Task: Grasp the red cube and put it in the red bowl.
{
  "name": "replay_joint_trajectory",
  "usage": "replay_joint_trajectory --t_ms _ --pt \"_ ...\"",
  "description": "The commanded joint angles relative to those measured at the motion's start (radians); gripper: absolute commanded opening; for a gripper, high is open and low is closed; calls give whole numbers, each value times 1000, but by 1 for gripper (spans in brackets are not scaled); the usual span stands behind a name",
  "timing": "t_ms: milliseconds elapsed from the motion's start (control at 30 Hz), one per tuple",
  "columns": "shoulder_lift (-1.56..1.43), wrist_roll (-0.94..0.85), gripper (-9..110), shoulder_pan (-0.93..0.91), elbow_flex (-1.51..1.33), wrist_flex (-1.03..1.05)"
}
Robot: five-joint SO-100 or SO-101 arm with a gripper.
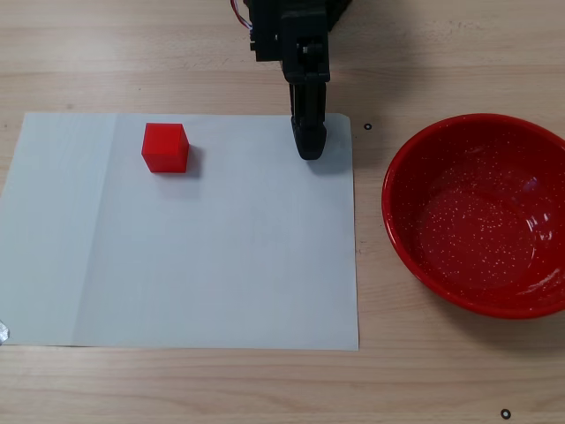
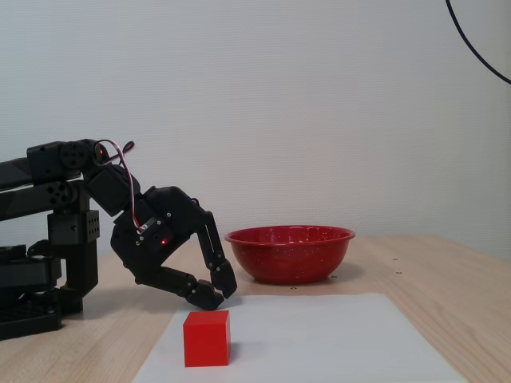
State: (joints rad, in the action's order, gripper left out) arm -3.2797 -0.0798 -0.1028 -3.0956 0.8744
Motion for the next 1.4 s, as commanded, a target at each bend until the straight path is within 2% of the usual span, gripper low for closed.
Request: replay_joint_trajectory --t_ms 0,1033,1367 --pt "5 25 0 -14 -8 15" --pt "5 58 0 -18 -8 14" --pt "117 97 0 25 91 -15"
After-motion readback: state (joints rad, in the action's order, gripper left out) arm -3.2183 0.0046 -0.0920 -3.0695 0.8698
